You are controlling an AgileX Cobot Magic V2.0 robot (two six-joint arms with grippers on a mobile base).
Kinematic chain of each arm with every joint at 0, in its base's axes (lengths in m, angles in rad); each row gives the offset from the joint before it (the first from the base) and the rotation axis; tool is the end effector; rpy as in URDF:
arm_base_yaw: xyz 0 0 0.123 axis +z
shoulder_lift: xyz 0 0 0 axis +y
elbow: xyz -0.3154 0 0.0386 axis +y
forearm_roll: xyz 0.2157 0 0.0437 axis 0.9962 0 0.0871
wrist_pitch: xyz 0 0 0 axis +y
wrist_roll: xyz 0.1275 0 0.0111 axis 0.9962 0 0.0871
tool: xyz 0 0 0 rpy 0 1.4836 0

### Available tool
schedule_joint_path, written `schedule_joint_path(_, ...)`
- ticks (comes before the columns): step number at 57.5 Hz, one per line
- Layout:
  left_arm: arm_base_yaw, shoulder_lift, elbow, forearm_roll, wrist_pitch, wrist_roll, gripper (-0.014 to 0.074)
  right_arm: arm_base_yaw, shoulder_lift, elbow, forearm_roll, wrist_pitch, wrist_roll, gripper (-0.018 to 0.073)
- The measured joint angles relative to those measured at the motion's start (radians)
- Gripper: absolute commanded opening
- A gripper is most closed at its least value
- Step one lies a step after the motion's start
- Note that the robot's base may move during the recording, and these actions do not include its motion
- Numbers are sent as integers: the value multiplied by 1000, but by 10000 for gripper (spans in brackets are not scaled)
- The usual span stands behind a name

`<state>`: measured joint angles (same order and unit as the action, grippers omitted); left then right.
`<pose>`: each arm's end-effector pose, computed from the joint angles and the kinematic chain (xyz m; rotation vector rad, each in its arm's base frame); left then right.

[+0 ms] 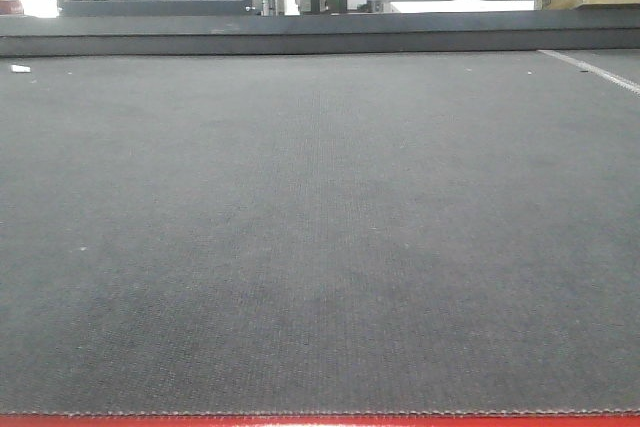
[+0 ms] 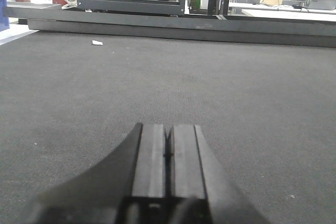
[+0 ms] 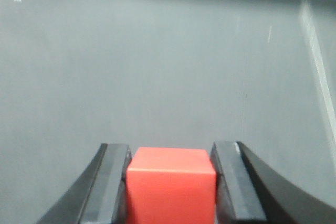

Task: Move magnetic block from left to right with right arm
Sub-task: 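Hold the red cube raised in the right gripper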

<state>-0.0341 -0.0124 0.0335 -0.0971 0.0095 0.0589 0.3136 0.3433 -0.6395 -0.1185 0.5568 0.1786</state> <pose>0.0285 -0.0011 0.2040 -0.0024 1.5144 -0.0586 0.0362 0.0033 0.3486 -0.1596 1.7391 0.2326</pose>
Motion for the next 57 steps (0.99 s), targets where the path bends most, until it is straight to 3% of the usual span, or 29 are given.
schedule_joint_path(14, 0, 0, 0, 0, 0, 0, -126, 0, -122, 0, 0, -40, 0, 194)
schedule_joint_path(57, 0, 0, 0, 0, 0, 0, -126, 0, -123, 0, 0, -40, -2, 194)
